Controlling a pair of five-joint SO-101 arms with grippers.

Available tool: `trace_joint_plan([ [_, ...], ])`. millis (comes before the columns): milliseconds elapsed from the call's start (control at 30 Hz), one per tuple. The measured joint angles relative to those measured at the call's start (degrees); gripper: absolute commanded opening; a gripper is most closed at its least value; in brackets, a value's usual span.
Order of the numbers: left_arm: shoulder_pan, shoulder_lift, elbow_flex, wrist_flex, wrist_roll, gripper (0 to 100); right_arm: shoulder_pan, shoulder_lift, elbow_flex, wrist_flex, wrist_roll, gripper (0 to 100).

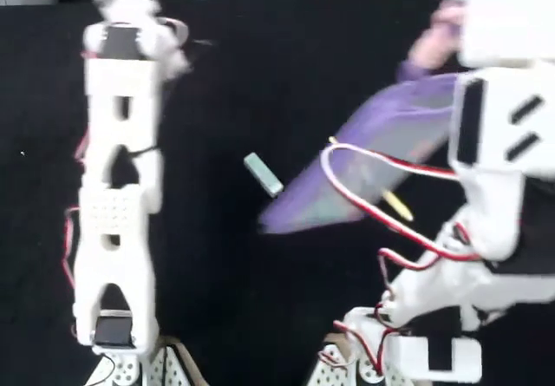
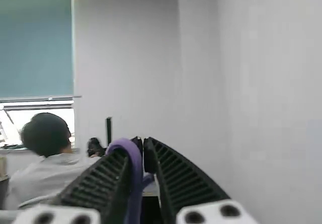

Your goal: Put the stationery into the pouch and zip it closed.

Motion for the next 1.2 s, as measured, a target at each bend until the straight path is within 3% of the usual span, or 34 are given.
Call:
trace_joint_plan([
  [200,-8.79,0.00,-2.55,0.09,0.00,3,-9.58,5.45,3.34,0.00,0.00,1.1],
  [533,-11.60,0.00,-2.73,0.18,0.09,3,-12.04,10.02,1.93,0.00,3.34,1.1],
  [733,-8.62,0.00,-0.35,0.18,0.09,4,-12.22,8.00,-6.42,0.00,5.98,1.1],
  [900,-3.69,0.00,5.54,0.18,0.09,19,-10.46,1.32,-8.97,0.00,8.97,1.1],
  [1033,2.29,0.00,11.34,0.18,-0.44,26,-5.10,-1.67,-9.32,0.00,9.32,1.1],
  [1200,8.62,-0.09,14.86,0.09,-5.01,23,2.55,-2.20,-9.32,0.00,9.32,1.1],
])
